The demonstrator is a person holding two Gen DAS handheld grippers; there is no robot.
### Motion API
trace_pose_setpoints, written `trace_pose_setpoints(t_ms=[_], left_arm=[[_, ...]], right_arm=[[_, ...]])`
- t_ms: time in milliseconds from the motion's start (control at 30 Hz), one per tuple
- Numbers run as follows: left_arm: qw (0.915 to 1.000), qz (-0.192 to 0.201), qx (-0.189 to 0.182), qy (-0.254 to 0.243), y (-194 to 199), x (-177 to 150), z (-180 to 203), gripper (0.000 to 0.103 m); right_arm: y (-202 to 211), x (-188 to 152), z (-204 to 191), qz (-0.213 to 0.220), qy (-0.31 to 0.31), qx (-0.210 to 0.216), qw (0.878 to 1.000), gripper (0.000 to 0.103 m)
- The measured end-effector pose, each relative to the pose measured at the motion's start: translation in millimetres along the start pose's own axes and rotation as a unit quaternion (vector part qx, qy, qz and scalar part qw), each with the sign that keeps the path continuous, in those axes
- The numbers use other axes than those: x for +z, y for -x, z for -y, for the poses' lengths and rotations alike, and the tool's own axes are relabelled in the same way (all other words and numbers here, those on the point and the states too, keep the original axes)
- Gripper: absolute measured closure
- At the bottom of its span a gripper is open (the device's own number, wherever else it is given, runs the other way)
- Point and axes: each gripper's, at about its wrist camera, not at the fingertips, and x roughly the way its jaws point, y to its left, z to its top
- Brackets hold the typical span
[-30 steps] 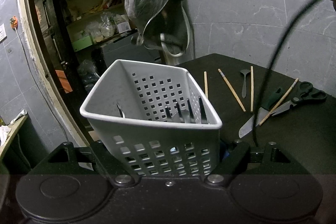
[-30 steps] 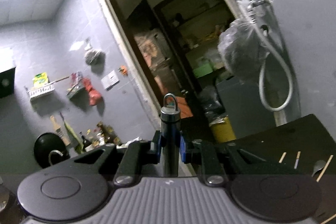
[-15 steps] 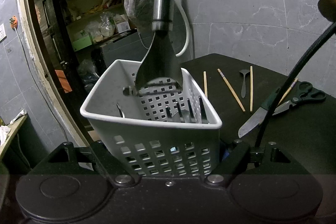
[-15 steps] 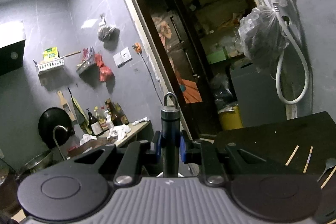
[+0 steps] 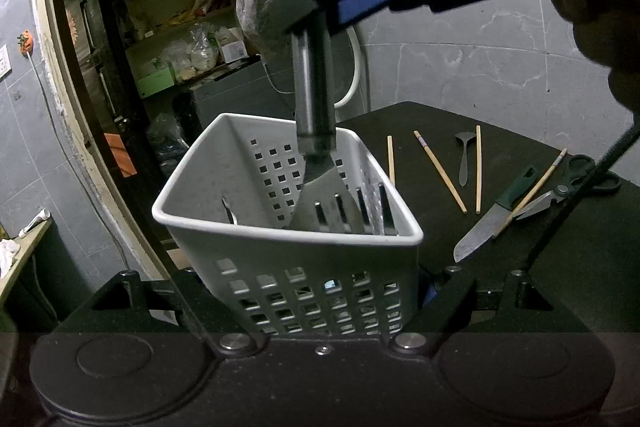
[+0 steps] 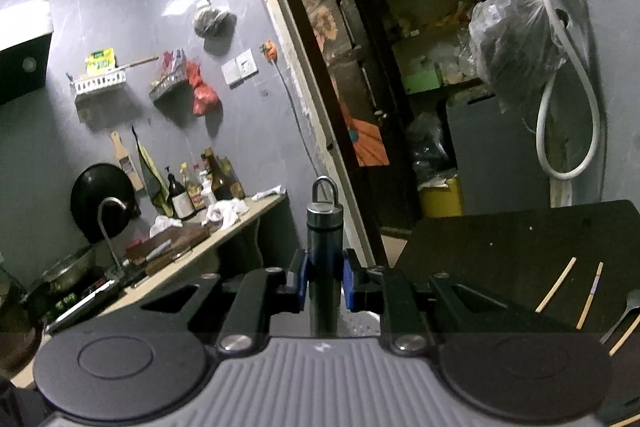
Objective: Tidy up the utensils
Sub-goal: 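Lift the metal utensil and lower it into the caddy with the right gripper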
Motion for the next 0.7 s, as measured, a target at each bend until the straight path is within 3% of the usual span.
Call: trace_pose_setpoints(t_ms=[200, 300, 433, 700], left_arm=[[1.0, 0.0, 0.0, -0.001, 0.0, 0.0, 0.1, 0.02], [1.0, -0.001, -0.001, -0.002, -0.5, 0.1, -0.7, 0.02], [1.0, -0.002, -0.002, -0.003, -1.7, -0.1, -0.3, 0.02], [1.0, -0.002, -0.002, -0.003, -2.1, -0.4, -0.5, 0.02]], right_arm=[[-4.8, -6.6, -1.7, -0.021, 0.007, -0.001, 1.0, 0.08], [-4.1, -7.0, -2.7, -0.023, 0.01, -0.001, 1.0, 0.071], [-1.2, -6.6, -3.6, -0.019, 0.011, 0.0, 1.0, 0.04], [11.6, -1.1, -1.4, 0.021, 0.011, -0.026, 0.999, 0.006]])
